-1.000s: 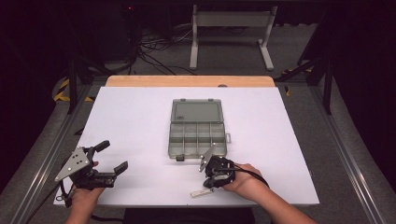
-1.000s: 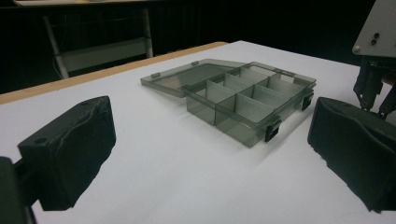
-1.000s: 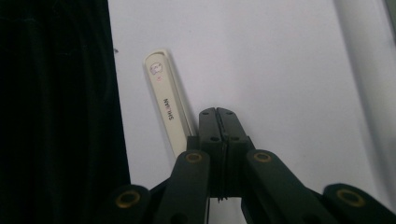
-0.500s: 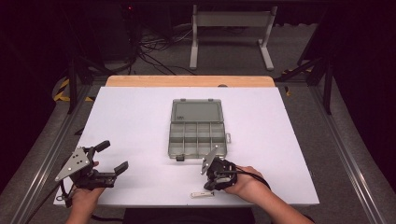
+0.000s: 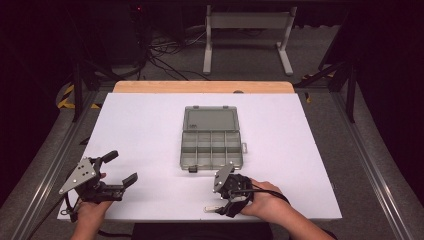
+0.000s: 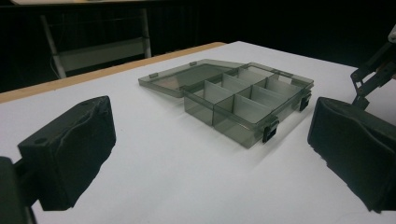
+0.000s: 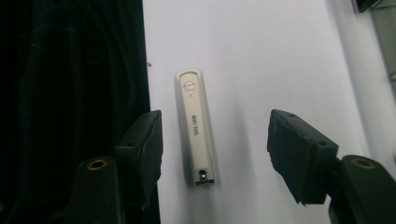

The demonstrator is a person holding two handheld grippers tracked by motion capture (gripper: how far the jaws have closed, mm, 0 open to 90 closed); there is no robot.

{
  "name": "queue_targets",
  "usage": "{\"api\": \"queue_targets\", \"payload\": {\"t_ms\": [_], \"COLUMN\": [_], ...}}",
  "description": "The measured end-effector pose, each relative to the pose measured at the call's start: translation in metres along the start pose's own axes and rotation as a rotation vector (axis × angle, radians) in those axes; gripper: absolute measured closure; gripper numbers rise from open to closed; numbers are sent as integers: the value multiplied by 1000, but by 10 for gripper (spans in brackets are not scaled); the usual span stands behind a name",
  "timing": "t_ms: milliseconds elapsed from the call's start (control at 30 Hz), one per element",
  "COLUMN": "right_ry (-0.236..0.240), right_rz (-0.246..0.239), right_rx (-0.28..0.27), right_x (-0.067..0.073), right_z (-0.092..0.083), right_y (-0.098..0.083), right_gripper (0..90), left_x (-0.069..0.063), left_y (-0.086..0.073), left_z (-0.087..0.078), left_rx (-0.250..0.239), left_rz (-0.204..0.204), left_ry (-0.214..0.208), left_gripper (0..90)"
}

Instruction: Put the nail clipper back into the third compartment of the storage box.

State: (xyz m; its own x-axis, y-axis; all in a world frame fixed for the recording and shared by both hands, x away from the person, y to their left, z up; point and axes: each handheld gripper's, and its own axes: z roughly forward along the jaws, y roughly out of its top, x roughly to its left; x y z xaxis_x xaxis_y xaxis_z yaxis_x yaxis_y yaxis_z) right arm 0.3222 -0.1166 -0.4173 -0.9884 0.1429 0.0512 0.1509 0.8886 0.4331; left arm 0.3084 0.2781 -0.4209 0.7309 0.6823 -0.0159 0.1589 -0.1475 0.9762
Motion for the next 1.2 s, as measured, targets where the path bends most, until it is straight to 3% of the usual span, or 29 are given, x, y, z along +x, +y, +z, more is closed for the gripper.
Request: {"api": "queue_targets", "payload": {"t_ms": [267, 433, 833, 1200], "right_ry": [-4, -14, -28, -28], "right_rz": [-14, -17, -77, -90], "right_rx": [18, 41, 72, 75], "right_x": [7, 8, 14, 14], "right_z": [4, 8, 15, 15], "right_y": [-1, -1, 0, 1], "right_gripper": [369, 464, 723, 775], "left_x": [0, 0, 0, 0], "left_y": [0, 0, 0, 0], "left_z": [0, 0, 0, -1], "left_rx": [1, -3, -7, -8], "left_rz": [0, 1, -4, -1], "left_ry": [0, 1, 0, 2], "left_gripper": [18, 18, 17, 17]}}
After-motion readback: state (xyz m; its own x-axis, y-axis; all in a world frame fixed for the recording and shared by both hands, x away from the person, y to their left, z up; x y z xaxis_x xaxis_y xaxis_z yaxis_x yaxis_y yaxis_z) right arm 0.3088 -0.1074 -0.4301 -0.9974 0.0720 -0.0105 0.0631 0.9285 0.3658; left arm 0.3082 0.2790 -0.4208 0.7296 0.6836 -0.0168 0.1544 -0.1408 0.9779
